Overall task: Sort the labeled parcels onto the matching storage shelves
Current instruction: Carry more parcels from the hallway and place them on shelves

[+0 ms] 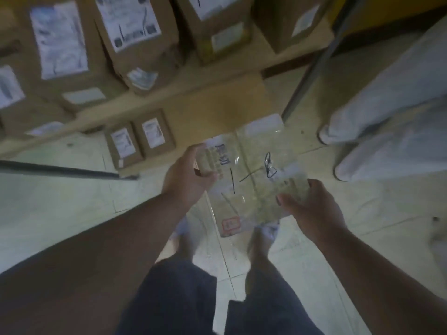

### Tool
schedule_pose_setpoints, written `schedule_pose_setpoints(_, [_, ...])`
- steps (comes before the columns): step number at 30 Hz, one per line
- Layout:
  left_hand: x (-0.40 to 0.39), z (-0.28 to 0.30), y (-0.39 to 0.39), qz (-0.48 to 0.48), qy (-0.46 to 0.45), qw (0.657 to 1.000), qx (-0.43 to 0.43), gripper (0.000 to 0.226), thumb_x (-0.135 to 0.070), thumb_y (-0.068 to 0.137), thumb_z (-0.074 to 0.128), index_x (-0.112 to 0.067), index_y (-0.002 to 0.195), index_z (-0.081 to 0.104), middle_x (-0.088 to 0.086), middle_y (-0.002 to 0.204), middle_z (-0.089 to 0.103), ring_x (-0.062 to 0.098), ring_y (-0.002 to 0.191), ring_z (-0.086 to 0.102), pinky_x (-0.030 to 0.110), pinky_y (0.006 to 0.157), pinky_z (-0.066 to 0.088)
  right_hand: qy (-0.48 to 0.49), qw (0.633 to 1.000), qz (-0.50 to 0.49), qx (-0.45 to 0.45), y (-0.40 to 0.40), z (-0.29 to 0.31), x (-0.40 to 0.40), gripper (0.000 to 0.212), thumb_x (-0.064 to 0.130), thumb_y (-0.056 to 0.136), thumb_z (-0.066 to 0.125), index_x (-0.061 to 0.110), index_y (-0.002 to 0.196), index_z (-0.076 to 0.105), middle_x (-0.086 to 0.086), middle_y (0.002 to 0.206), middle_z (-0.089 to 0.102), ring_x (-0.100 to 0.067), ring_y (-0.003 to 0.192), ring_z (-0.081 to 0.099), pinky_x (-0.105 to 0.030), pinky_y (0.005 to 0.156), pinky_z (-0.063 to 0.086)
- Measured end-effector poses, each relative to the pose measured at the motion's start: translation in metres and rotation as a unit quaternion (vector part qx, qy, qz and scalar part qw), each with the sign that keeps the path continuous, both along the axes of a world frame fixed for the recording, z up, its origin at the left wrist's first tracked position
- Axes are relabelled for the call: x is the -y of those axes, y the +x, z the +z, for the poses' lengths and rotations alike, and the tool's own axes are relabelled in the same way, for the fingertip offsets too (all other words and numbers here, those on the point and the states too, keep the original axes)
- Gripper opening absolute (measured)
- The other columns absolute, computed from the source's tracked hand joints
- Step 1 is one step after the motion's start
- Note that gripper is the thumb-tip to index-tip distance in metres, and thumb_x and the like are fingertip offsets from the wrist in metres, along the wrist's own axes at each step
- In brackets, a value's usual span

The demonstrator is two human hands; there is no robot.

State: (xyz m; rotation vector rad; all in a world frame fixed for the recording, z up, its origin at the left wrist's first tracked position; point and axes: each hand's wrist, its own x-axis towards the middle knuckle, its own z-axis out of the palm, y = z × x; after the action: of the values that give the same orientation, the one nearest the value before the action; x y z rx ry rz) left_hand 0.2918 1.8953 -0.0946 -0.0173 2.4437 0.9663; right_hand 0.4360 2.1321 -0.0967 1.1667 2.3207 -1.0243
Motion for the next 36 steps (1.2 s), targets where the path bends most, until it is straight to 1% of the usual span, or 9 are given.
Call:
schedule_pose_setpoints(4, [-0.007,-0.082,-0.021,-0.012,-0.018,1.0,-0.01,0.076,-0.038,0.075,0.084,-0.047,0.141,0.046,-0.021,0.11,0.062,-0.001,0.078,0.065,0.02,0.06,0.045,-0.004,1.0,0.009,0.02,-0.031,-0.078,0.0,0.043,0.049,0.076,0.074,0.021,0.099,0.051,0.013,0.074,0.054,0.001,0.057,0.05,-0.018,0.046,0.029])
schedule_pose_setpoints(8, [0.005,-0.17,-0.053,-0.036,-0.027,0.999,-0.029,0.074,-0.036,0.078,0.082,-0.041,0.143,0.048,-0.014,0.116,0.066,0.001,0.086,0.065,0.016,0.065,0.049,-0.007,1.0,0.002,0.01,-0.061,-0.167,0.018,0.055,0.059,0.073,0.07,0.022,0.11,0.057,0.002,0.085,0.066,-0.019,0.071,0.06,-0.023,0.054,0.034])
schedule_pose_setpoints(12, [0.029,-0.234,-0.107,-0.014,-0.028,0.997,-0.064,0.07,-0.033,0.081,0.081,-0.036,0.143,0.05,-0.012,0.108,0.064,0.014,0.093,0.068,0.036,0.081,0.06,-0.034,0.996,0.006,-0.084,-0.103,-0.227,0.04,0.065,0.046,0.079,0.076,0.029,0.134,0.046,0.0,0.102,0.066,-0.017,0.079,0.063,-0.025,0.062,0.04])
schedule_pose_setpoints(14, [0.038,-0.246,-0.139,0.013,-0.047,0.994,-0.099,0.062,-0.035,0.083,0.079,-0.034,0.14,0.055,-0.009,0.111,0.066,0.015,0.094,0.068,0.041,0.083,0.06,-0.043,0.99,0.02,-0.131,-0.132,-0.236,0.051,0.066,0.039,0.081,0.077,0.031,0.137,0.043,0.006,0.099,0.064,-0.001,0.073,0.059,-0.021,0.056,0.038])
schedule_pose_setpoints(17, [0.047,-0.256,-0.182,0.036,-0.047,0.99,-0.128,0.058,-0.032,0.083,0.079,-0.031,0.138,0.058,-0.007,0.115,0.067,0.015,0.098,0.067,0.038,0.083,0.06,-0.045,0.981,0.04,-0.186,-0.176,-0.248,0.06,0.064,0.038,0.084,0.076,0.032,0.138,0.042,0.01,0.099,0.06,-0.007,0.075,0.06,-0.017,0.057,0.038])
schedule_pose_setpoints(21, [0.055,-0.269,-0.227,0.032,-0.001,0.995,-0.097,0.074,-0.014,0.074,0.087,-0.021,0.141,0.055,-0.007,0.117,0.062,0.011,0.102,0.064,0.009,0.063,0.049,-0.022,0.977,0.059,-0.204,-0.231,-0.268,0.067,0.061,0.042,0.083,0.076,0.033,0.135,0.044,0.019,0.088,0.059,-0.005,0.075,0.059,-0.016,0.056,0.036])
schedule_pose_setpoints(23, [0.057,-0.277,-0.244,0.024,0.001,0.995,-0.099,0.069,-0.007,0.075,0.085,-0.016,0.137,0.058,-0.007,0.119,0.061,0.011,0.105,0.061,0.001,0.06,0.043,-0.014,0.975,0.07,-0.212,-0.253,-0.28,0.069,0.066,0.045,0.082,0.076,0.032,0.137,0.043,0.007,0.105,0.067,-0.019,0.091,0.065,-0.022,0.066,0.045])
schedule_pose_setpoints(27, [0.07,-0.294,-0.266,0.021,-0.002,0.995,-0.094,0.064,-0.006,0.078,0.083,-0.017,0.137,0.059,-0.004,0.118,0.062,0.015,0.11,0.062,0.023,0.086,0.048,-0.003,0.972,0.084,-0.217,-0.281,-0.299,0.076,0.069,0.048,0.083,0.074,0.032,0.141,0.041,-0.005,0.119,0.067,-0.028,0.102,0.065,-0.035,0.081,0.054])
schedule_pose_setpoints(36, [0.079,-0.311,-0.283,-0.035,-0.006,0.996,-0.08,0.064,-0.006,0.081,0.081,-0.02,0.138,0.056,-0.028,0.109,0.048,0.007,0.116,0.054,0.024,0.098,0.044,-0.011,0.978,0.114,-0.175,-0.294,-0.318,0.08,0.057,0.032,0.1,0.053,0.033,0.15,0.027,-0.011,0.132,0.057,-0.031,0.098,0.063,-0.033,0.073,0.049])
